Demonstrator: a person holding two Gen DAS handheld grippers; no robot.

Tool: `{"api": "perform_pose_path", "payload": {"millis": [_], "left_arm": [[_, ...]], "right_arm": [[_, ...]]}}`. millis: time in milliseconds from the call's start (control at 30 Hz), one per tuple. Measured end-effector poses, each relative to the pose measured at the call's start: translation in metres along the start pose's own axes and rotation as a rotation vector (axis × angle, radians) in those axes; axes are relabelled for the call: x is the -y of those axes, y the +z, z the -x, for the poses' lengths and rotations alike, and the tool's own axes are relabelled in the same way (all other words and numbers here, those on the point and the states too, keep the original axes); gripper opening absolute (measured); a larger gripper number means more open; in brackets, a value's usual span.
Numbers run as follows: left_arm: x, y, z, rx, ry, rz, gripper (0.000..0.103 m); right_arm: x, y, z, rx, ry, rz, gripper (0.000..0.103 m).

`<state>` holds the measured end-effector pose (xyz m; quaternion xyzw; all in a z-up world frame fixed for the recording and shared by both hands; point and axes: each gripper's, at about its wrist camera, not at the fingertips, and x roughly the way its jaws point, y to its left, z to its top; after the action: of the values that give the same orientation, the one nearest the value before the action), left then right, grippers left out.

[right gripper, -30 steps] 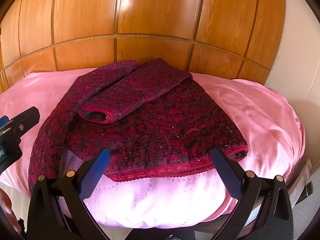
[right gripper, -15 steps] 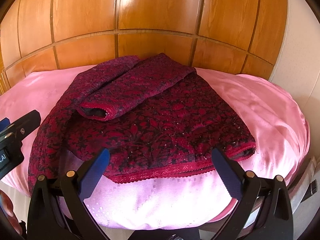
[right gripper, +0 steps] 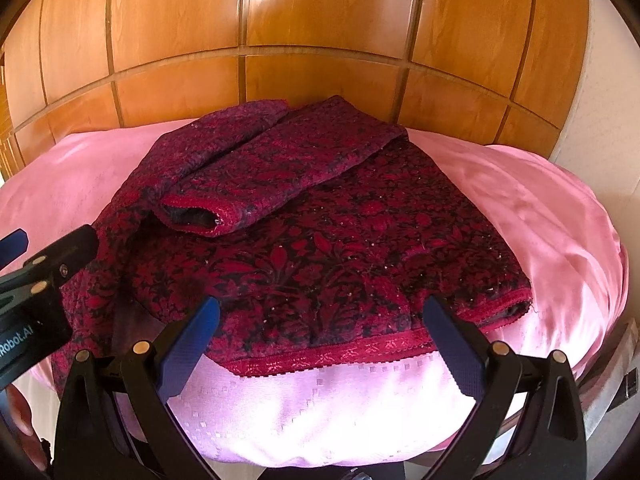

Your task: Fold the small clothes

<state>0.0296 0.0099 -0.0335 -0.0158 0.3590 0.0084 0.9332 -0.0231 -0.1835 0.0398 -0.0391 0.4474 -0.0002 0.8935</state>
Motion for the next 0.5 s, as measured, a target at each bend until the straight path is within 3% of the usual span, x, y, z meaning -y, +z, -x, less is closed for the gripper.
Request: {"api": "perform_pose_path", "payload": {"millis": [400,500], "left_arm": [[0.007,-0.002,-0.021,-0.08,-0.01,-0.05,0.099],[0.001,-0.002,-0.029,-0.105,-0.029,-0.018,0.099]], "right_arm": [[0.002,-0.001,-0.009,-0.016,0.013,-0.006,0.101],[0.002,0.001,-0.009,-0.016,0.048,0.023,0.101]]}}
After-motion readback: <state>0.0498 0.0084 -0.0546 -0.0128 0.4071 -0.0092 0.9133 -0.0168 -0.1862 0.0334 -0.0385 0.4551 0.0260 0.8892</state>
